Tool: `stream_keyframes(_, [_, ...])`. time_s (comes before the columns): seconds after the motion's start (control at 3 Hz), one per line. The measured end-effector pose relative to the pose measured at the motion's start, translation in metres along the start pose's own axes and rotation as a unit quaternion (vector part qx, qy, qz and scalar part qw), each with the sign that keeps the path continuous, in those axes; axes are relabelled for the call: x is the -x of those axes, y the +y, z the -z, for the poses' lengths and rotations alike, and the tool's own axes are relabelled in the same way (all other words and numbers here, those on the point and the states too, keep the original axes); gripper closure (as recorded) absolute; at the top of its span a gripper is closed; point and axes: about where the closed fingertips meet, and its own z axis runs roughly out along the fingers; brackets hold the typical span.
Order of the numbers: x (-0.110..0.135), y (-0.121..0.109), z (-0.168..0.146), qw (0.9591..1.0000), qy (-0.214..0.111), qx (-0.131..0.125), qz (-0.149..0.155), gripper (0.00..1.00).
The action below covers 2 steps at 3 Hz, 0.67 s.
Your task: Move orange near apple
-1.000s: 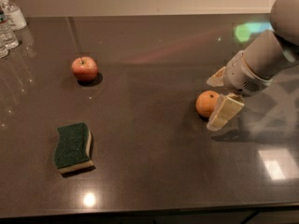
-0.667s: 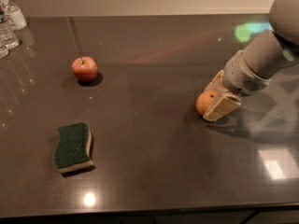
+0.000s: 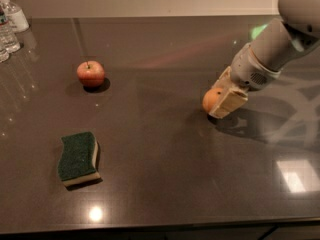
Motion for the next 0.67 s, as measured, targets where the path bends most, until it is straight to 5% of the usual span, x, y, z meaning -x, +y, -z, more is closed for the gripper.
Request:
stream_keyframes(0.33, [0.028,-0.024,-0.007,0.9999,-0.01,0.007,-0.009,1.0])
stream_keyframes(0.67, [0.062,-0.046,-0.022,0.9995,-0.027,0.013,-0.013,1.0])
